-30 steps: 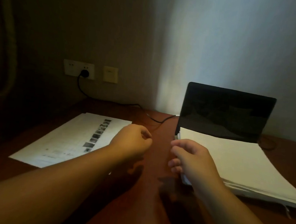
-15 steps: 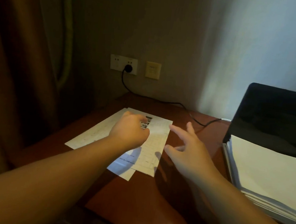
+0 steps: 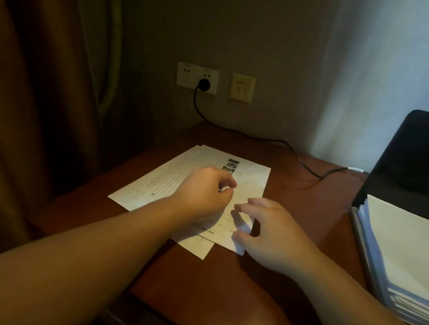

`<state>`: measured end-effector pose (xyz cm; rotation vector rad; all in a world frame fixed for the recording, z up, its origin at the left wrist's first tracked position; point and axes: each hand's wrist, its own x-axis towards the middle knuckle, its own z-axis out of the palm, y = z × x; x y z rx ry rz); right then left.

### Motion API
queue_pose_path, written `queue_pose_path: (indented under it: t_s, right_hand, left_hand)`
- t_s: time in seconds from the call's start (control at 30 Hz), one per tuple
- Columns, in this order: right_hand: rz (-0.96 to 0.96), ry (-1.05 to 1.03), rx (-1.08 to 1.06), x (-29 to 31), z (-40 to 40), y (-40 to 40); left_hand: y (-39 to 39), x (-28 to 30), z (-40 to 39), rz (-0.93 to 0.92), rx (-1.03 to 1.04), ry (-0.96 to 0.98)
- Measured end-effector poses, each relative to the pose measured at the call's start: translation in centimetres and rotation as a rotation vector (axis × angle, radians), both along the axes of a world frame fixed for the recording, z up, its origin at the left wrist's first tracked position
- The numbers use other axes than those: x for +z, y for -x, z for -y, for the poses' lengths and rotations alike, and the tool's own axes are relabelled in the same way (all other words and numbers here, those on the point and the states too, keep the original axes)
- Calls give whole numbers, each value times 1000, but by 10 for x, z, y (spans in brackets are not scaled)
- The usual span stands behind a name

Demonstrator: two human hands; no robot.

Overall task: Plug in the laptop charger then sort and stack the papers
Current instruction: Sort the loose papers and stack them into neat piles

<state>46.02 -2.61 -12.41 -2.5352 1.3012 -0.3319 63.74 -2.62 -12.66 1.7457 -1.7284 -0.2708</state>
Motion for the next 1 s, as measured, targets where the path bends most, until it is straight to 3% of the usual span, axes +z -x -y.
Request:
queue_pose_path:
  t_s: [0.23, 0.53, 0.7, 0.8, 1.0]
  right_hand:
    - [50, -16, -39, -12, 11, -2]
    - [171, 22, -130, -16, 12, -7]
    - [267, 28, -156, -16, 14, -6]
    - [464, 3, -159, -11, 15, -1]
    - [739, -243, -177, -2, 12, 6]
  left_hand:
    - [1, -12, 0, -222, -20, 21]
    - [-3, -10, 2, -294, -102, -31]
    - [-4, -8, -1, -243, -163, -47]
    - [-4, -6, -3, -196, -223, -42]
    - [-3, -1, -7, -70, -370, -39]
